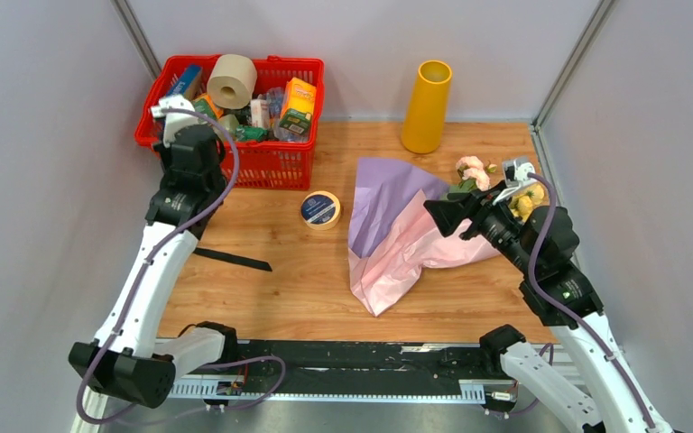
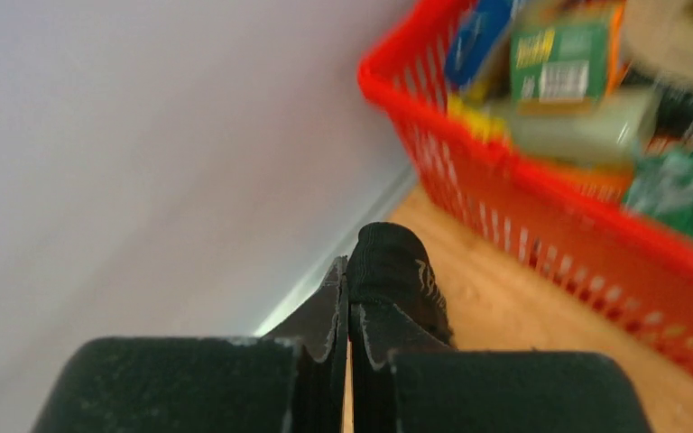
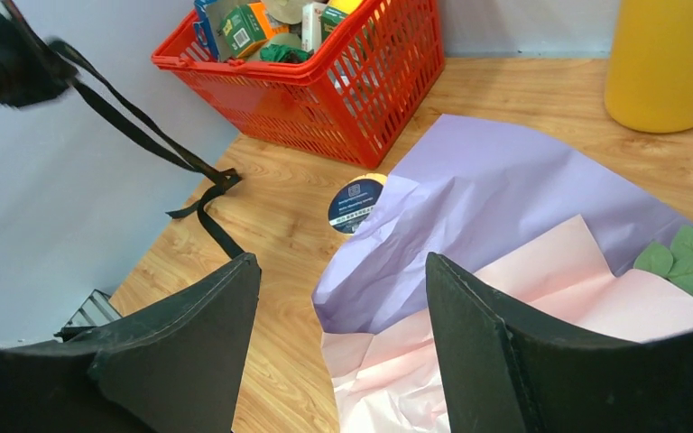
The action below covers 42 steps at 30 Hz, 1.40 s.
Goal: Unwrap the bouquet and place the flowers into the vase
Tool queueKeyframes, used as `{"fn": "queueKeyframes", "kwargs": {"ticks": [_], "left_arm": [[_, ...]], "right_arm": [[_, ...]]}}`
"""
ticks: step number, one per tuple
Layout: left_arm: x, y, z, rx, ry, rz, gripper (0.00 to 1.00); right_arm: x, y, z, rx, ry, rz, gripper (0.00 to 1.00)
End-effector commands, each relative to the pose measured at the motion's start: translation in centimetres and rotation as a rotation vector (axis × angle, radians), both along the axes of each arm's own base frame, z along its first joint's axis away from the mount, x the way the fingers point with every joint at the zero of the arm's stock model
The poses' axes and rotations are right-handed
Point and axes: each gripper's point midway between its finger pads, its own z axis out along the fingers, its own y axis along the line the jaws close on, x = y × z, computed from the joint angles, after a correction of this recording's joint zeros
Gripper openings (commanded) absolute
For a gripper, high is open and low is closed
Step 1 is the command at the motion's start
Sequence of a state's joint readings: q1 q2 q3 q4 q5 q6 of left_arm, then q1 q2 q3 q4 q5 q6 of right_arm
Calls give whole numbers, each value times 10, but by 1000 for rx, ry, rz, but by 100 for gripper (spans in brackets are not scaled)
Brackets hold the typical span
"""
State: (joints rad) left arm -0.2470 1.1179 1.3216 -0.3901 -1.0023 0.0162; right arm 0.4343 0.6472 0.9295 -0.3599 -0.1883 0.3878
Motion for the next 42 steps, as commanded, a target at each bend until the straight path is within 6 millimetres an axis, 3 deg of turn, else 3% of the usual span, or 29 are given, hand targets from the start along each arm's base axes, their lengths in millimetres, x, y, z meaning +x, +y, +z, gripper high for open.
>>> {"fn": "queueKeyframes", "kwargs": {"ticks": [1, 4, 8, 11, 12, 16, 20, 23, 25, 29, 30, 34, 42], "left_arm": [[-17, 1, -111, -311, 98, 59, 0], [-36, 16, -167, -442, 156, 160, 0], [-55, 24, -202, -589, 129, 267, 0], [-62, 23, -212, -624, 111, 297, 11], [-63, 21, -218, -643, 110, 307, 27], [-69, 15, -232, -686, 121, 319, 55], [-68, 6, -229, -710, 150, 248, 66], [-66, -1, -215, -730, 147, 196, 70], [-60, -17, -209, -760, 171, 75, 71], [-38, -88, -197, -895, 208, -359, 71], [-34, -114, -190, -916, 212, -490, 71], [-37, -182, -179, -891, 280, -771, 71], [-52, -287, -177, -846, 374, -1169, 72]], "right_arm": [[3, -5, -12, -14, 24, -29, 71], [6, -7, -18, -14, 61, -53, 71], [10, -8, -34, -12, 123, -80, 71], [15, -12, -54, -1, 194, -128, 69], [18, -16, -62, 14, 230, -168, 69], [27, -28, -95, 62, 366, -301, 68], [29, -29, -125, 90, 473, -358, 66], [29, -35, -151, 96, 541, -417, 66], [28, -37, -171, 108, 592, -456, 66], [30, -40, -194, 113, 642, -506, 65], [31, -42, -200, 110, 652, -518, 65], [34, -47, -217, 98, 674, -568, 65], [37, -59, -256, 29, 688, -636, 65]]}}
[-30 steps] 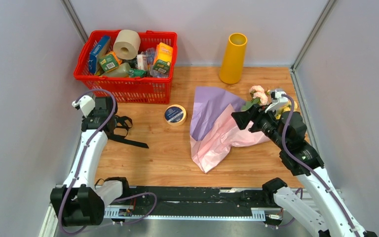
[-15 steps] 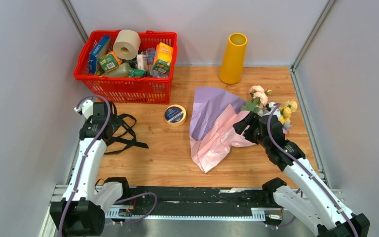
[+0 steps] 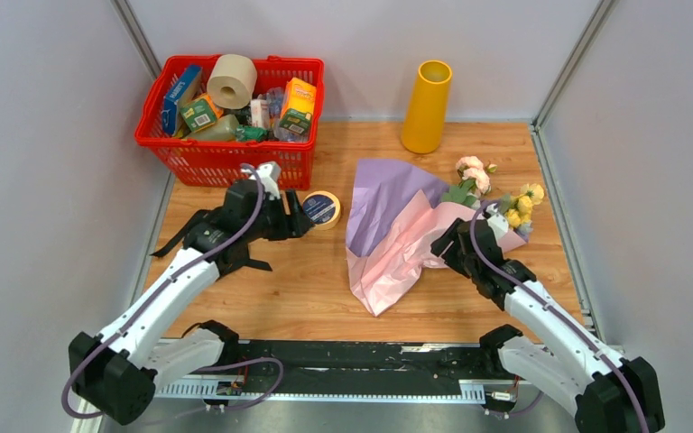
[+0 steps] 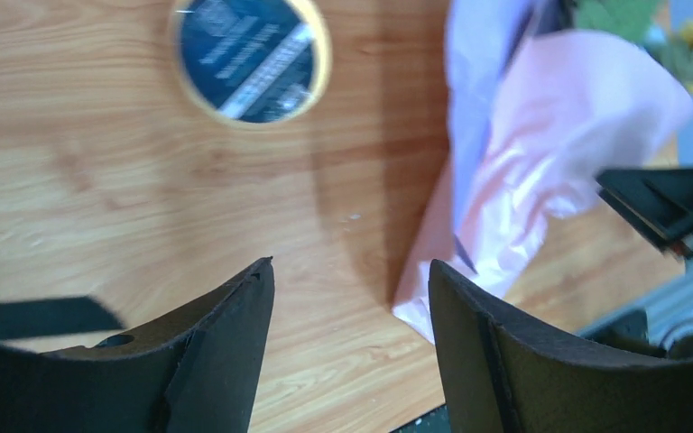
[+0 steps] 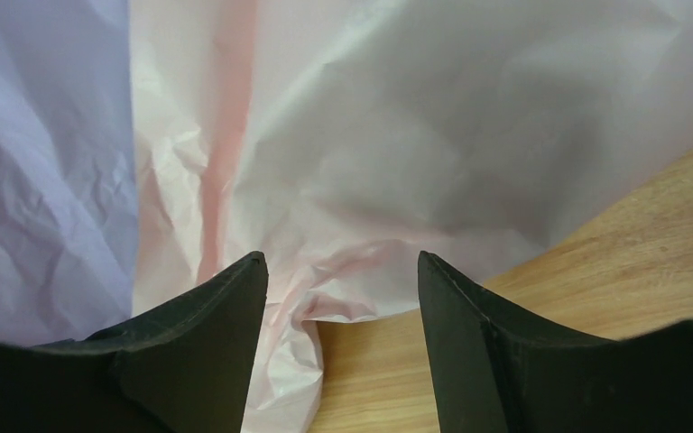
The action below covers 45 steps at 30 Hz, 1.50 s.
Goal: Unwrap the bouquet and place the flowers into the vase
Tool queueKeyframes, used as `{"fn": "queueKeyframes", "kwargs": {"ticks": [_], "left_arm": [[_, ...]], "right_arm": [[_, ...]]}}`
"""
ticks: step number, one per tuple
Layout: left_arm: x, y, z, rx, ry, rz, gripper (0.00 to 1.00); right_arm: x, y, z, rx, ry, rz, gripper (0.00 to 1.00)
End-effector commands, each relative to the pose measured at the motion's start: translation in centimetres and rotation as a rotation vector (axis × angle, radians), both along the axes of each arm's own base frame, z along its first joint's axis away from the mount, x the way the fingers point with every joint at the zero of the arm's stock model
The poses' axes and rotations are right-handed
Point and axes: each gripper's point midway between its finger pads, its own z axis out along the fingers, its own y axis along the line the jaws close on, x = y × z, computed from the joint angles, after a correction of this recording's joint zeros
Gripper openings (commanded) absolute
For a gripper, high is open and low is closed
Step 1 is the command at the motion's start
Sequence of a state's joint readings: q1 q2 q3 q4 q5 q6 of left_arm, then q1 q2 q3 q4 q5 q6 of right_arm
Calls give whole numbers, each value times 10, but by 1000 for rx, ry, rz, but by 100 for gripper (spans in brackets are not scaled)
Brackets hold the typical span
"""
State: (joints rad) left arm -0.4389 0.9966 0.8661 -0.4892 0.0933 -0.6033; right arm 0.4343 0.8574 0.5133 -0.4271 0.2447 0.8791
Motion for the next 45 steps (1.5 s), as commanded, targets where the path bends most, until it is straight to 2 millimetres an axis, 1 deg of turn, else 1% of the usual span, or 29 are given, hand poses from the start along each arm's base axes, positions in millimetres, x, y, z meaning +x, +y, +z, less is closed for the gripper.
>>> {"fn": "queueKeyframes", "kwargs": {"ticks": [1, 3, 7, 8, 9, 10, 11, 15, 16, 17, 19, 22, 23, 24, 25, 26, 29, 30, 31, 32, 33, 34, 35, 37, 38, 42, 43, 44, 45], "left_arm": [[-3, -64, 15, -82, -109, -265, 71], [-7, -87, 9, -95, -105, -348, 71], [-7, -116, -14, -24, -132, -415, 72], [-4, -119, -16, -12, -135, -422, 72], [-6, -125, -30, 18, -110, -444, 72], [-3, -125, -32, 43, -104, -440, 72], [-5, -130, -42, 70, -87, -465, 72], [3, -138, -49, 112, -96, -461, 61], [8, -135, -51, 134, -98, -432, 53], [11, -134, -50, 143, -100, -412, 49], [19, -128, -51, 175, -110, -373, 31], [30, -119, -55, 233, -117, -310, 19], [35, -118, -52, 245, -128, -295, 11], [40, -113, -57, 283, -118, -268, 5], [46, -112, -51, 296, -136, -249, 0], [52, -108, -57, 334, -134, -224, 0], [68, -107, -52, 373, -161, -178, 0], [73, -102, -57, 407, -156, -154, 0], [78, -104, -51, 409, -168, -143, 0], [83, -101, -55, 440, -166, -129, 0], [88, -105, -49, 439, -180, -121, 0], [93, -102, -52, 467, -178, -103, 0], [98, -100, -46, 484, -188, -75, 0], [105, -96, -51, 532, -172, -46, 0], [110, -96, -46, 534, -181, -27, 0], [117, -84, -48, 592, -151, 47, 0], [117, -78, -54, 617, -127, 57, 0], [119, -78, -51, 609, -119, 72, 0], [119, -72, -58, 624, -90, 86, 0]], "right_arm": [[11, -5, -7, -6, -29, -50, 64], [10, -6, -13, -12, -22, -52, 64], [10, -9, -19, -21, -50, -54, 63], [12, -9, -19, -21, -62, -50, 62], [12, -8, -18, -15, -74, -47, 62], [13, -9, -20, -19, -76, -50, 62], [13, -9, -21, -20, -80, -53, 62], [15, -11, -28, -30, -82, -62, 61], [16, -11, -31, -33, -81, -60, 61], [16, -11, -33, -34, -82, -59, 61], [20, -10, -34, -34, -99, -52, 60], [28, -10, -36, -35, -108, -46, 59], [30, -11, -38, -46, -110, -42, 59], [35, -11, -36, -49, -123, -45, 59], [39, -12, -37, -56, -126, -47, 59], [43, -13, -37, -65, -135, -44, 59], [58, -17, -37, -91, -160, -45, 59], [63, -20, -40, -97, -154, -50, 58], [67, -20, -42, -96, -151, -43, 58], [72, -20, -44, -95, -144, -36, 58], [78, -20, -44, -93, -144, -30, 57], [81, -20, -48, -97, -133, -29, 57], [85, -19, -51, -99, -122, -22, 57], [95, -17, -50, -100, -119, -6, 56], [97, -15, -51, -100, -116, 2, 56], [105, -10, -45, -101, -128, 33, 56], [105, -11, -43, -104, -132, 34, 56], [106, -11, -42, -109, -137, 37, 56], [108, -13, -40, -118, -144, 37, 56]]}}
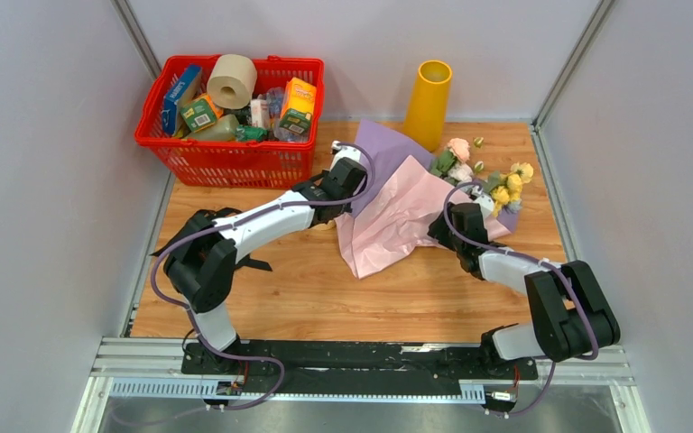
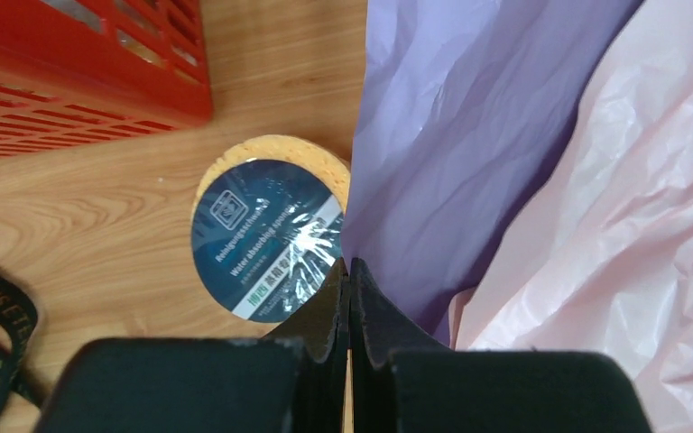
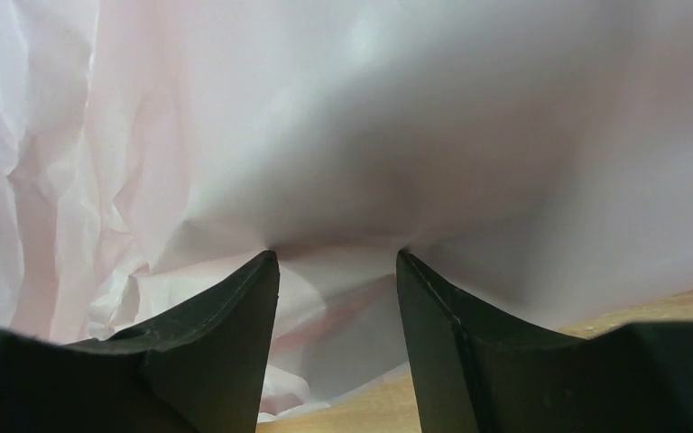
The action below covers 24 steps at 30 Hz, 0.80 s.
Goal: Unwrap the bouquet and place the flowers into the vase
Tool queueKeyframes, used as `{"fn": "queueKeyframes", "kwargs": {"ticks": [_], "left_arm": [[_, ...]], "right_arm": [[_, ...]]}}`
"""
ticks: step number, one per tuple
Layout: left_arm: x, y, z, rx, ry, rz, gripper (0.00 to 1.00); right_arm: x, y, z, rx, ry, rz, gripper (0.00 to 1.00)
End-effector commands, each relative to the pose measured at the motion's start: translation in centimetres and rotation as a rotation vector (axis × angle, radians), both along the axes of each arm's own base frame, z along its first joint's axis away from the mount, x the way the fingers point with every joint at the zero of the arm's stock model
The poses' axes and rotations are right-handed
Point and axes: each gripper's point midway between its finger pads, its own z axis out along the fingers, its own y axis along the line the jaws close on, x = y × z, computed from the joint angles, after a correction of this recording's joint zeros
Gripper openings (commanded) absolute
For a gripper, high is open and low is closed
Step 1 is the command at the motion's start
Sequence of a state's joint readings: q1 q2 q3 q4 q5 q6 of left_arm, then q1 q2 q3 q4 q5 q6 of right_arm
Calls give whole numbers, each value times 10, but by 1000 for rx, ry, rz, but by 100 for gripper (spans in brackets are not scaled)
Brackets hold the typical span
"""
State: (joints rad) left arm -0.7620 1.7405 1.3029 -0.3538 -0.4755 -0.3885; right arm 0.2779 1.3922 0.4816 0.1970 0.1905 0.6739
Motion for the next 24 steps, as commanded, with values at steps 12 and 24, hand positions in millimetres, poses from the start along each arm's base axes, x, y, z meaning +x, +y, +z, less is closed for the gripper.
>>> {"fn": "queueKeyframes", "kwargs": {"ticks": [12, 24], "left_arm": [[10, 12, 73, -4, 8, 45, 39], [-3, -46, 68, -93, 70, -332, 52]], "right_arm": [[34, 2, 60, -101, -156, 131, 56], [-18, 35, 159, 3, -316, 383, 60]]}}
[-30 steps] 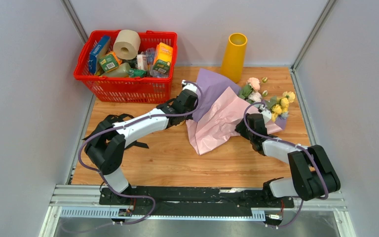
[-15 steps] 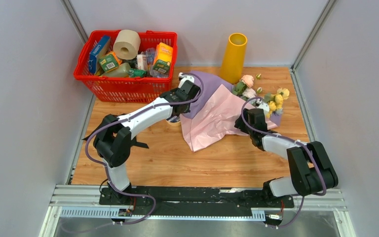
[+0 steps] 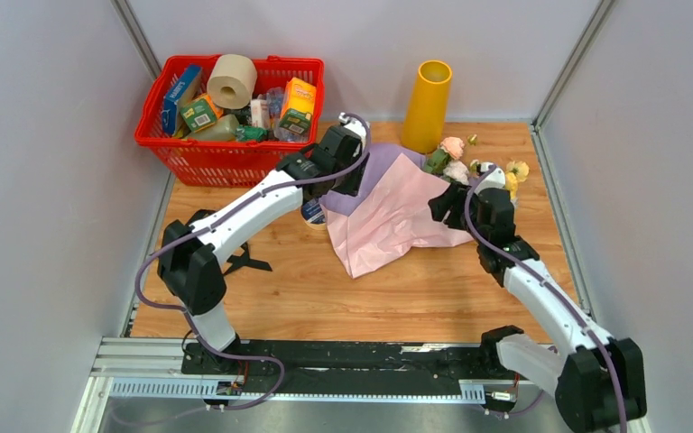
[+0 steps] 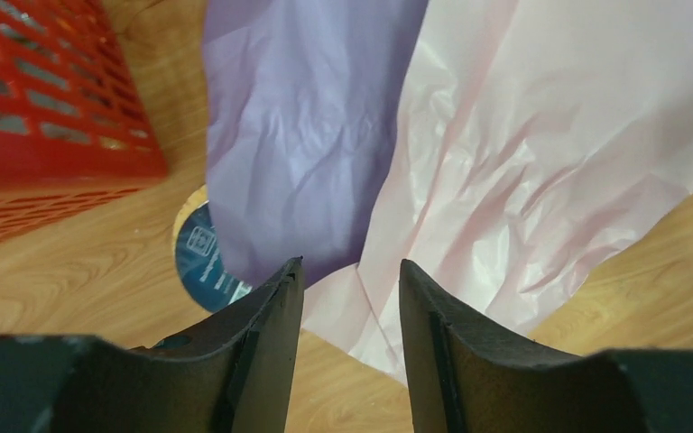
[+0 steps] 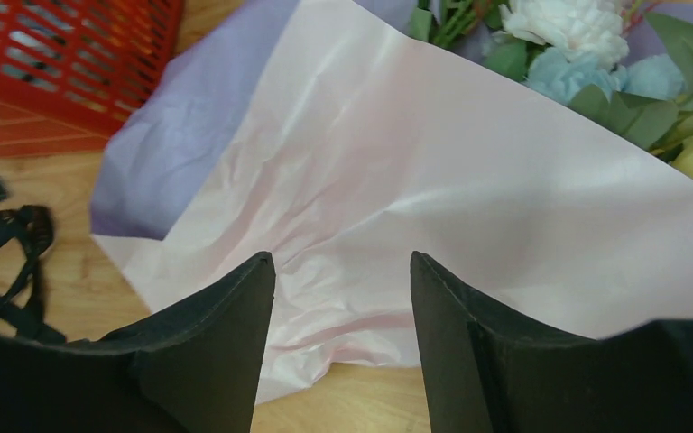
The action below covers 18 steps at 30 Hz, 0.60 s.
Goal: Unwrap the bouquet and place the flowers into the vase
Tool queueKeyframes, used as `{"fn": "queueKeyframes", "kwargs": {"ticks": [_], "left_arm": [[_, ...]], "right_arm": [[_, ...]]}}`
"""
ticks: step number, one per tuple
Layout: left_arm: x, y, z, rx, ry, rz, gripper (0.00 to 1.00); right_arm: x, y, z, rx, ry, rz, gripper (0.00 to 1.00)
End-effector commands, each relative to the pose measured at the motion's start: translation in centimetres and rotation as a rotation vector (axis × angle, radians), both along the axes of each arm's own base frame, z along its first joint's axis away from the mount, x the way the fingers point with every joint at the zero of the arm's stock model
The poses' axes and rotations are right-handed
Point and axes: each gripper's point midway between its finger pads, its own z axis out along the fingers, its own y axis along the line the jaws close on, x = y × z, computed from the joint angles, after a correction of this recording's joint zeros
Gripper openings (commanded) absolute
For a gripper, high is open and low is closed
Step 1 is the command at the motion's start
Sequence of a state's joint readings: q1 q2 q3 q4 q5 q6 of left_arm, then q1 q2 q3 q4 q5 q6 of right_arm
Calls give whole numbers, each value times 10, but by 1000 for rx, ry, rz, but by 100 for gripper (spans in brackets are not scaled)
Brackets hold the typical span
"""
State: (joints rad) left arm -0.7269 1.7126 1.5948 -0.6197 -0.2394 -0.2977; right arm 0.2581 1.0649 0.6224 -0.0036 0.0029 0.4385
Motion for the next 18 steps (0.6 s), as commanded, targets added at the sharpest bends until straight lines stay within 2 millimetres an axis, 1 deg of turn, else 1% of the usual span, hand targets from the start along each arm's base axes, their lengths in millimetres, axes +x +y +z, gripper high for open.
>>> {"fn": "queueKeyframes", "kwargs": {"ticks": [1, 2, 3, 4, 5, 6, 7, 8, 10, 12, 14, 18], "left_arm": [[4, -28, -26, 13, 28, -167, 52], [8, -31, -27, 11, 25, -179, 52], [10, -35, -38, 32, 39, -203, 52], [14, -37, -38, 35, 33, -208, 51], [17, -38, -48, 50, 45, -208, 51], [20, -40, -50, 48, 45, -212, 51], [22, -41, -57, 41, 63, -222, 51], [23, -45, -63, 27, 72, -234, 51], [27, -45, -73, 14, 92, -239, 52], [27, -49, -84, -7, 120, -263, 52], [28, -49, -94, 0, 136, -256, 52], [24, -54, -104, -27, 156, -277, 52]], "right_arm": [[-24, 17, 42, 41, -65, 143, 61], [-29, 20, 52, 52, -91, 164, 62], [-33, 20, 60, 59, -110, 172, 62], [-38, 21, 70, 64, -133, 183, 62], [-42, 21, 77, 69, -149, 189, 62], [-46, 20, 86, 74, -172, 192, 63], [-49, 20, 93, 74, -191, 200, 63], [-52, 20, 99, 76, -203, 203, 63], [-58, 19, 109, 76, -224, 211, 63], [-62, 19, 115, 72, -236, 219, 63], [-63, 19, 119, 67, -243, 221, 63], [-62, 16, 122, 50, -245, 213, 63]]}}
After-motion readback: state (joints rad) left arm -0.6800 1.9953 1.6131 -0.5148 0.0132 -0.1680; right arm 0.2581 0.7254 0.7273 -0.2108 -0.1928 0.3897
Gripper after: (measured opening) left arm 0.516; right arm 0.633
